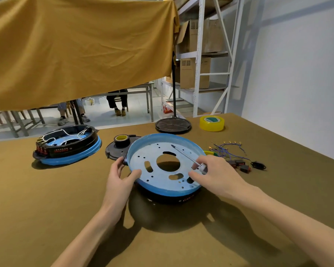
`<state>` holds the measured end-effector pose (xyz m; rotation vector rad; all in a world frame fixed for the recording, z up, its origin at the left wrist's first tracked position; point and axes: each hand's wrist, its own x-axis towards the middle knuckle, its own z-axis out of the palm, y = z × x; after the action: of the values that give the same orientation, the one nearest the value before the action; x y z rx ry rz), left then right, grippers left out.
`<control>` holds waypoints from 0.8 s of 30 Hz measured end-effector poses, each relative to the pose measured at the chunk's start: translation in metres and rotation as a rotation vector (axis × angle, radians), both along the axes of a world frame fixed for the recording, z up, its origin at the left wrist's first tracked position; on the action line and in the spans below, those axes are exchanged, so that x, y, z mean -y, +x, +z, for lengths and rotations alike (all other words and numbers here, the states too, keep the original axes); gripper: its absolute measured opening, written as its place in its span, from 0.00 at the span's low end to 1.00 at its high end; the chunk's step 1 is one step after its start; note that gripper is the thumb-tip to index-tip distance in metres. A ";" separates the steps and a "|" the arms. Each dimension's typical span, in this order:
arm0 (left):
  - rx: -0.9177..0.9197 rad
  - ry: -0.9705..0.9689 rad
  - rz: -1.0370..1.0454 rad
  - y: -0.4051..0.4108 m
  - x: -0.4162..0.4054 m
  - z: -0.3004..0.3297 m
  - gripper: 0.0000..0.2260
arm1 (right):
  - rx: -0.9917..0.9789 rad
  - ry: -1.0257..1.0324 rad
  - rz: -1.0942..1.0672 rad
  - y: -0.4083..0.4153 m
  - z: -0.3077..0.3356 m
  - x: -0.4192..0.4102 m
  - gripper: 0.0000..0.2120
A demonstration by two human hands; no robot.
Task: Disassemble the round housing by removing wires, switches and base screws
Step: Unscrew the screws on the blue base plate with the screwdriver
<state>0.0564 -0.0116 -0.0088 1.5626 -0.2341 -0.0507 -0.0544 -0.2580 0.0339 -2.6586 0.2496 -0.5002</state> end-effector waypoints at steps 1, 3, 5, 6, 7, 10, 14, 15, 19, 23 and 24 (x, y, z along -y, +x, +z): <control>0.004 -0.047 -0.014 0.000 0.001 0.003 0.35 | 0.004 0.026 0.012 -0.001 -0.002 0.003 0.10; -0.022 -0.104 -0.044 0.000 0.004 0.010 0.42 | 0.008 0.065 0.035 -0.005 -0.002 0.010 0.09; -0.139 -0.221 -0.139 0.001 0.006 0.015 0.45 | 0.010 0.073 0.035 -0.007 -0.001 0.013 0.09; -0.190 -0.274 -0.214 0.003 0.007 0.018 0.40 | 0.014 0.044 0.017 -0.008 0.000 0.014 0.10; -0.208 -0.303 -0.273 0.003 0.006 0.020 0.31 | 0.033 -0.001 -0.008 -0.009 0.001 0.014 0.11; -0.210 -0.397 -0.305 0.005 0.006 0.021 0.22 | 0.193 0.024 0.049 -0.010 0.011 0.004 0.16; -0.062 -0.382 -0.296 -0.004 0.019 0.039 0.26 | 0.263 0.254 0.319 -0.008 0.036 -0.017 0.18; -0.017 -0.354 -0.293 -0.007 0.025 0.046 0.26 | 0.269 0.263 0.360 -0.007 0.042 -0.019 0.17; 0.095 -0.367 -0.296 -0.021 0.048 0.071 0.26 | 0.334 0.410 0.445 -0.005 0.065 -0.009 0.10; 0.132 -0.452 -0.462 -0.028 0.068 0.089 0.27 | 0.416 0.675 0.375 -0.015 0.074 0.016 0.07; 0.154 -0.438 -0.495 -0.029 0.073 0.092 0.27 | 0.427 0.663 0.341 -0.017 0.073 0.021 0.07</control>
<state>0.0270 -0.0846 0.0835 1.0446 -0.7031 -0.2505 -0.0716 -0.2791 0.1068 -1.8470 -0.1479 -0.7063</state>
